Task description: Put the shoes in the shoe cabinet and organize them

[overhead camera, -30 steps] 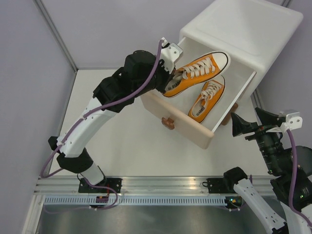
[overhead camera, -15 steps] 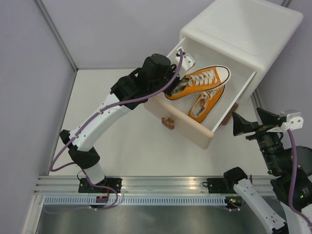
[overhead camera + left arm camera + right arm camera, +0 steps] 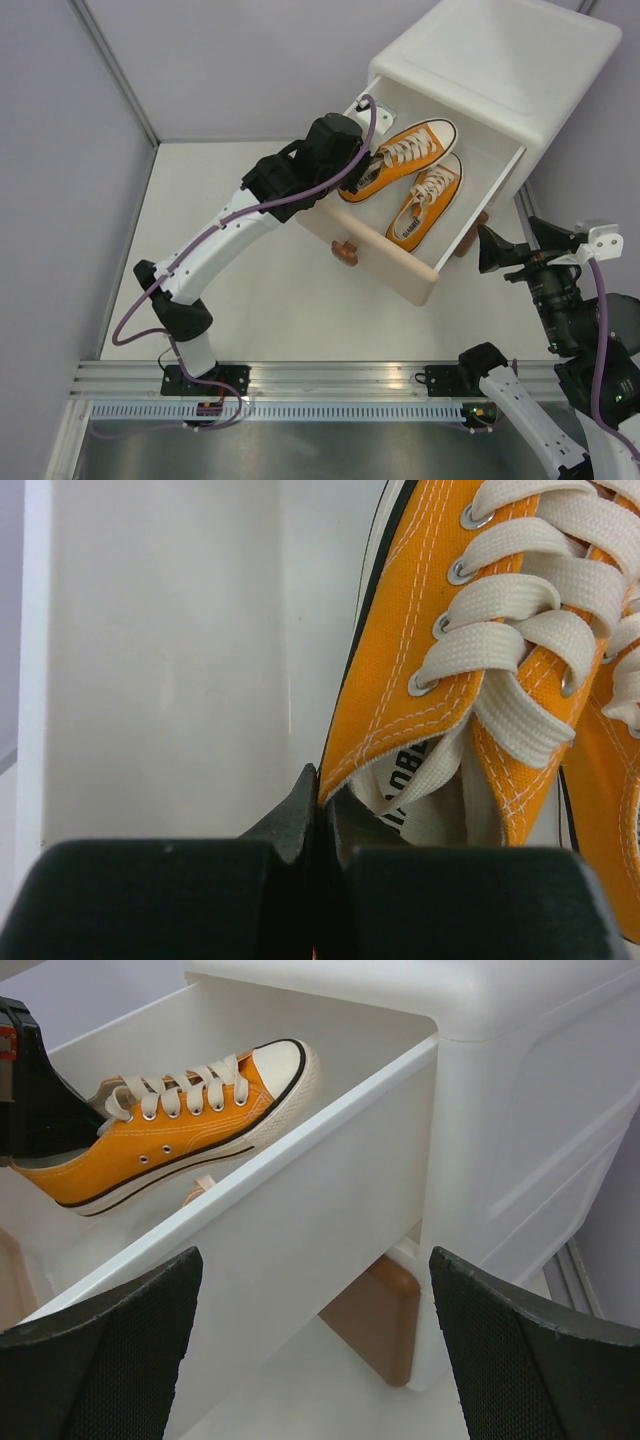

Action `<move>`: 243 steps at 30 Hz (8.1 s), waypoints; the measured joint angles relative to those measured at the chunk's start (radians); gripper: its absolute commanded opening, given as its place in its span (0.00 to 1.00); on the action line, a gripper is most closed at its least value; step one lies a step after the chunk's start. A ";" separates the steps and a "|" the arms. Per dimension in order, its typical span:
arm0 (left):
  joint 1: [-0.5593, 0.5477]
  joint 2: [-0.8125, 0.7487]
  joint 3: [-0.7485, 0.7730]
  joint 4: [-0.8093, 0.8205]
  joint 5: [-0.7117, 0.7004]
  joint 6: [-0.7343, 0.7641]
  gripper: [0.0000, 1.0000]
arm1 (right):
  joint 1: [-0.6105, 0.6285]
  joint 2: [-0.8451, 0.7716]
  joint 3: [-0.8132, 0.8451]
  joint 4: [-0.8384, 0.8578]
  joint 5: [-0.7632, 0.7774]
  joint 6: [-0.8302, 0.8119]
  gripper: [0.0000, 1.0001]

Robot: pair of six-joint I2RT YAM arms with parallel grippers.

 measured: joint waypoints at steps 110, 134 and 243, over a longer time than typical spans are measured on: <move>-0.035 0.106 0.083 -0.074 0.030 -0.286 0.27 | 0.000 0.441 0.182 0.461 0.205 -0.095 0.98; 0.006 0.108 0.085 -0.044 0.010 -0.335 0.76 | 0.000 0.428 0.180 0.461 0.204 -0.095 0.98; 0.032 0.249 0.088 0.293 0.219 -0.019 0.02 | 0.028 0.389 0.109 0.488 0.197 -0.122 0.98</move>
